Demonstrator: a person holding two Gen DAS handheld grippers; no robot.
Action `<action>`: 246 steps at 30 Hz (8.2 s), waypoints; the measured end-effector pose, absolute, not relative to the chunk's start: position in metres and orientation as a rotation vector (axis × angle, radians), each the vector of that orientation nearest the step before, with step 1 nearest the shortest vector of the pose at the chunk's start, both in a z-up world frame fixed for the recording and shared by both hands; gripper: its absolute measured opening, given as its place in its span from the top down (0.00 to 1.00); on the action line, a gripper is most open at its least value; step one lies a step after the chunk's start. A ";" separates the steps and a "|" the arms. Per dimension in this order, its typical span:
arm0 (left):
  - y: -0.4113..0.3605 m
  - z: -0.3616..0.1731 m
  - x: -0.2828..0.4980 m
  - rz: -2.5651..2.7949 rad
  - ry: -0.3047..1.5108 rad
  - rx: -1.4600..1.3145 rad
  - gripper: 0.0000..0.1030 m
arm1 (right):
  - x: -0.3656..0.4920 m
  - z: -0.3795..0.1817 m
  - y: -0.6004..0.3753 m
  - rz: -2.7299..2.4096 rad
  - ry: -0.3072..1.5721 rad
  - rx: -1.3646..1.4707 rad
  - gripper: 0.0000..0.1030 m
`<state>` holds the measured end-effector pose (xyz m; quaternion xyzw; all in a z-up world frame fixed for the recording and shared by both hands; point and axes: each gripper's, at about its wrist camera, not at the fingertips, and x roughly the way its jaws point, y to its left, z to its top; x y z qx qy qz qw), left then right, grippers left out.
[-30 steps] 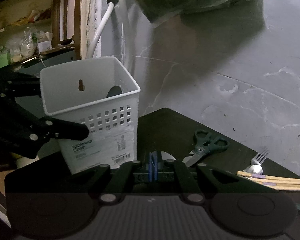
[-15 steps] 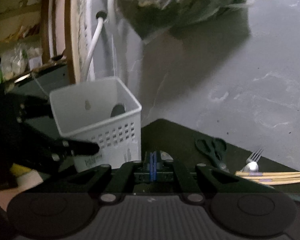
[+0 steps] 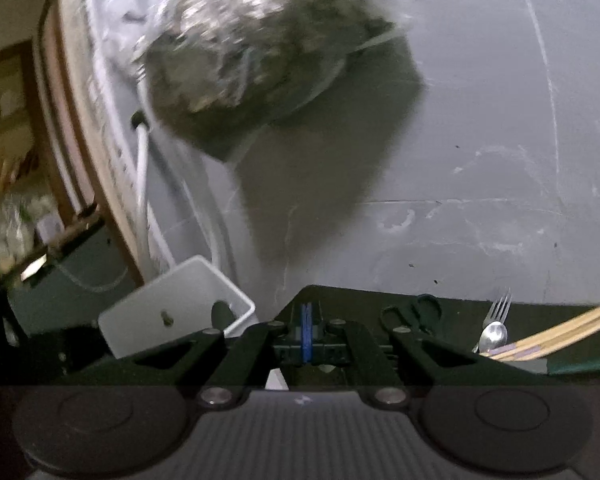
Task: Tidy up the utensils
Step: 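Lift the small silver spoon from the pile with the right tool, then lower the spoon into the white holder and open the right tool, then move the right tool back to the pile and grasp the blue-handled utensil, then carry the blue-handled utensil over the holder and open the right tool, then return the right tool to the pile and grasp a silver fork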
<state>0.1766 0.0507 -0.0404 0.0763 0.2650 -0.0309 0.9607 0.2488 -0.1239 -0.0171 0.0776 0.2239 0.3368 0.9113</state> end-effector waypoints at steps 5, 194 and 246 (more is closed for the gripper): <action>0.051 -0.041 0.177 -0.061 0.537 0.150 0.24 | 0.260 -0.006 -0.135 0.677 0.478 0.264 1.00; 0.030 -0.047 0.174 -0.080 0.558 0.139 0.25 | 0.195 0.006 -0.078 0.911 0.329 -0.116 0.91; -0.016 -0.043 0.204 0.230 0.640 0.096 0.22 | 0.437 -0.127 -0.215 0.637 0.659 0.071 0.01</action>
